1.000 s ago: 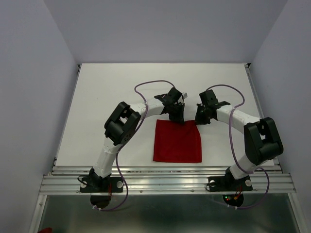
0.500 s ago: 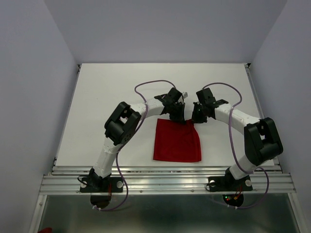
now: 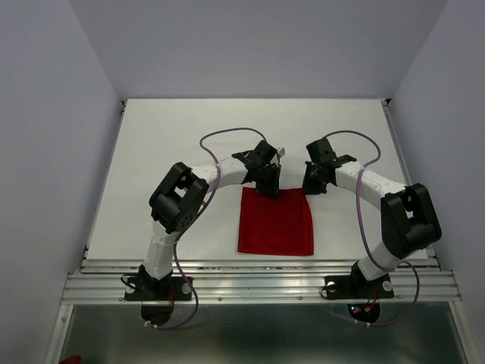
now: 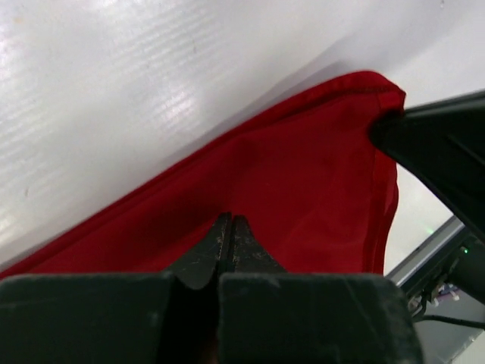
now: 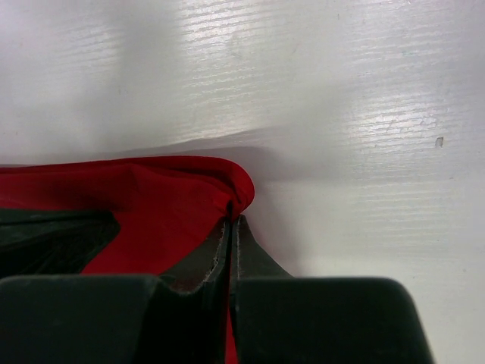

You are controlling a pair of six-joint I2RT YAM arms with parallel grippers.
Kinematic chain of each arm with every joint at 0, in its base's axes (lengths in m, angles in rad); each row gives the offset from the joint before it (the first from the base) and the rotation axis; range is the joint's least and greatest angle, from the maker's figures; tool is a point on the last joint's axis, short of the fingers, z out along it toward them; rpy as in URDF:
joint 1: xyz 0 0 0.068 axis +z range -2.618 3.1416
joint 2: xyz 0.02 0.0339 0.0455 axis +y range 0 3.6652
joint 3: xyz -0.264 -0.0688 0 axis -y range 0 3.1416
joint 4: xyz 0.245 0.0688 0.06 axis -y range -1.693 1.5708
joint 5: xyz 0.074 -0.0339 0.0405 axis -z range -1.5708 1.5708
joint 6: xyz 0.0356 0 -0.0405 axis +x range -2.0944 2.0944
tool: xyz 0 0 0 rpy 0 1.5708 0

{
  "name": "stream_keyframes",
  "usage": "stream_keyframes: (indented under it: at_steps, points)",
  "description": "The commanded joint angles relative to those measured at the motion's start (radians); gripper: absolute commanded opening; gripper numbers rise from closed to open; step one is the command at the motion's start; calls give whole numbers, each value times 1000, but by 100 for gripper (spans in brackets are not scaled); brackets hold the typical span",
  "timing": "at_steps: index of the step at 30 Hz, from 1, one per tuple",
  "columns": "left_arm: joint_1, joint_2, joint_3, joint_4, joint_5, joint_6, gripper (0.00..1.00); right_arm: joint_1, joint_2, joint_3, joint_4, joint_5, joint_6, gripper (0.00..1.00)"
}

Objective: Fold the napkin into a case and place the utensils inside
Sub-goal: Fold the lower triangle-folded napkin at the center of the board.

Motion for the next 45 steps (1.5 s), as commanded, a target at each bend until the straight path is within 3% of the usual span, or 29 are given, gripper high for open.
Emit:
stream_keyframes:
  at_steps: [1,10,18,24,36,45]
  points:
    - [-10,-96,-40,4,51,18,0,7,2,32,-7,29,11,1]
    - [-51,-78,-69,58,127,-11,0,7,-4,32,-4,20,11,1]
    - [-68,13,-95,93,32,-31,0,7,-16,21,-3,12,8,1]
    - [-67,37,-101,95,49,-25,0,7,-55,10,-13,0,6,1]
    - [-44,-113,-11,57,51,-31,0,7,-65,1,-6,-9,-1,1]
    - [8,11,83,44,40,-25,0,7,-55,10,-6,-16,5,1]
